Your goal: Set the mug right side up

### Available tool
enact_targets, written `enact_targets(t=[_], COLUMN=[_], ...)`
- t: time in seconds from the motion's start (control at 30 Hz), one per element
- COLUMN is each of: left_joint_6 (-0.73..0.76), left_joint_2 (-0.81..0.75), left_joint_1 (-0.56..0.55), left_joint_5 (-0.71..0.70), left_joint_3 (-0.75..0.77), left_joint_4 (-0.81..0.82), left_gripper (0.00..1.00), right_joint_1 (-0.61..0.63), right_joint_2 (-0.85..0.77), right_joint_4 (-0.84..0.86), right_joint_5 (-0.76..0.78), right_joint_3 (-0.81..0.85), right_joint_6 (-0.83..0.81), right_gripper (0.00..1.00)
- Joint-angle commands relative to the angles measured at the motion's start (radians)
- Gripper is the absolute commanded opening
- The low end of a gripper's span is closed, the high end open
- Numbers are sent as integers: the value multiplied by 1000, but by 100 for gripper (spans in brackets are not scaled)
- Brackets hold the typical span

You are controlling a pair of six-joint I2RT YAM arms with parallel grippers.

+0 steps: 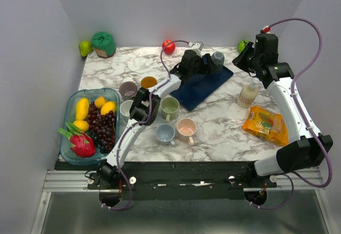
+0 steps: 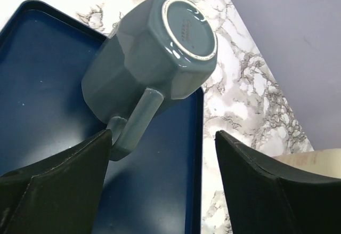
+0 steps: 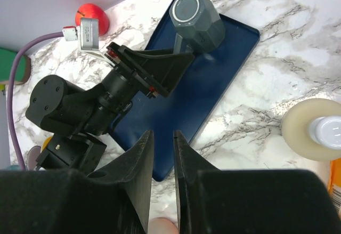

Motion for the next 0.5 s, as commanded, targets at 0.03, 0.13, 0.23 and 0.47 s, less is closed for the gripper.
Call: enact_targets(t=[0.03, 0.13, 0.23, 0.47], left_joint_6=[-86, -101, -86, -66], left_joint_2=[45, 59, 62, 59], left_joint_1=[-5, -5, -8, -29], left_joint_5=[67, 75, 57, -68], left_joint_3=[7, 24, 32, 84], left_joint_4=[91, 102, 88, -87], left_gripper=[81, 74, 71, 53], right_joint_1=[-7, -7, -5, -5], right_joint_2=[-22, -28, -33, -33], right_joint_4=[-19, -22, -22, -22], right_joint_5=[25, 28, 31, 28], right_joint_3=[26, 23, 15, 15], right_joint_6=[-2, -2, 0, 1], right_gripper=[28, 28, 28, 28])
